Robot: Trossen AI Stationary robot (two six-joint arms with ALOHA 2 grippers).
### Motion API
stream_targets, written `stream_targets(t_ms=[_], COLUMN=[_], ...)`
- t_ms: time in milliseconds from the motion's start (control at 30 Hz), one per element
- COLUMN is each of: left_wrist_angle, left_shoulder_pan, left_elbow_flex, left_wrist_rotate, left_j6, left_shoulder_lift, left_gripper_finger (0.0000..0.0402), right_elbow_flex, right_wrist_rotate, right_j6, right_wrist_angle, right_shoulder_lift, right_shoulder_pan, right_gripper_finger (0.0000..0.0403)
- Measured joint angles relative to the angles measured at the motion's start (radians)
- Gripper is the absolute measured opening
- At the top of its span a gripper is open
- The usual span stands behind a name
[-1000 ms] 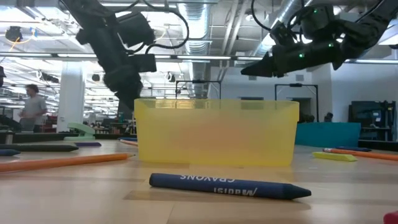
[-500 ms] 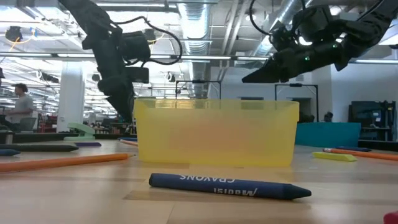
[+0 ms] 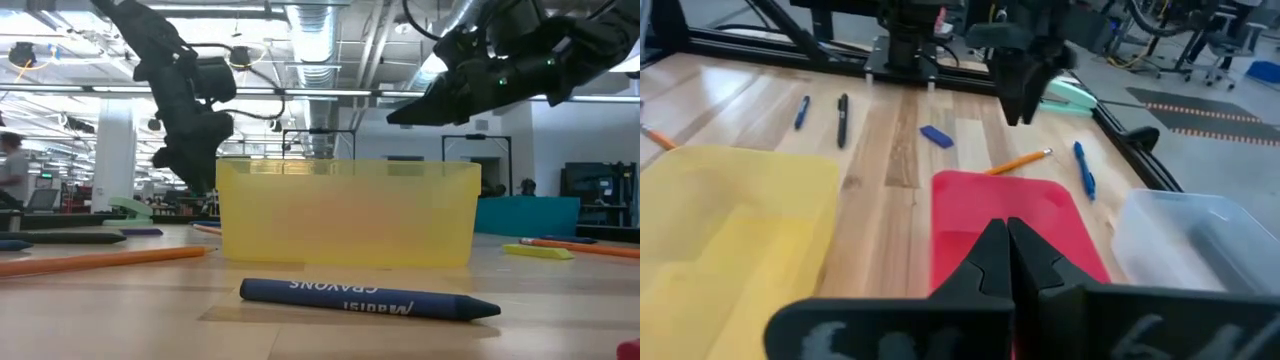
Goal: Sort crayons/erasers/pens/pencils in bins
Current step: Put the top left orange pencil into the yellow bin
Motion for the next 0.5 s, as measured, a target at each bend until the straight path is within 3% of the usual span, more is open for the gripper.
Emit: stream_targets(t_ms=[267, 500], left_wrist_angle=[0.055, 0.052], left_shoulder_pan=[-0.074, -0.105], left_elbow_flex=[0.001, 0.001], left_wrist_rotate=[-0.08, -0.115], left_j6=[0.625, 0.797], left_shoulder_lift=[0.0, 0.001], left_gripper_finger=[0.0162, 0.0141], right_elbow_flex=[0.007, 0.018], right_wrist_rotate=[0.001, -0.022], right_j6=[-0.128, -0.095], right_wrist_angle=[0.048, 0.022], right_shoulder_lift=[0.0, 0.0], right_shoulder_pan=[0.02, 0.032], right_gripper_finger=[0.0001, 0.0001])
